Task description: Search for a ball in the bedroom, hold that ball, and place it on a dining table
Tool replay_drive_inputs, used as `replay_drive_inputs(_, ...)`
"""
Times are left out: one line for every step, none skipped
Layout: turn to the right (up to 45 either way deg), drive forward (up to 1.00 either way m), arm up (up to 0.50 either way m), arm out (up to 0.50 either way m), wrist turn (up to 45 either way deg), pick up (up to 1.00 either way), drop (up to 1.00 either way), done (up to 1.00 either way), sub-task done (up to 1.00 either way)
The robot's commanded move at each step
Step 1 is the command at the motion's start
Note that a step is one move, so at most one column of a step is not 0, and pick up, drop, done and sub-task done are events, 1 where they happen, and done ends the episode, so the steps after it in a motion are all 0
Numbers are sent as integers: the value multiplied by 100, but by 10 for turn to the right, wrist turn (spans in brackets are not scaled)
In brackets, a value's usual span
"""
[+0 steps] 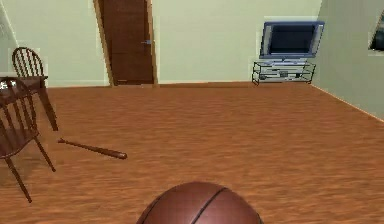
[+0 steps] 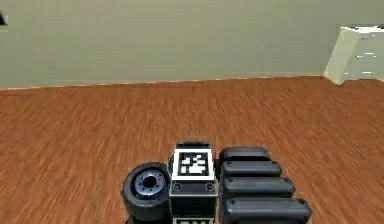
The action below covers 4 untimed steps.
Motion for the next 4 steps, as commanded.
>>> replay_drive_inputs(0, 100, 0, 0, 0, 0, 0, 0, 0)
replay_drive_inputs(-30, 0, 0, 0, 0, 0, 0, 0, 0)
replay_drive_inputs(0, 55, 0, 0, 0, 0, 0, 0, 0)
replay_drive_inputs(30, 0, 0, 0, 0, 0, 0, 0, 0)
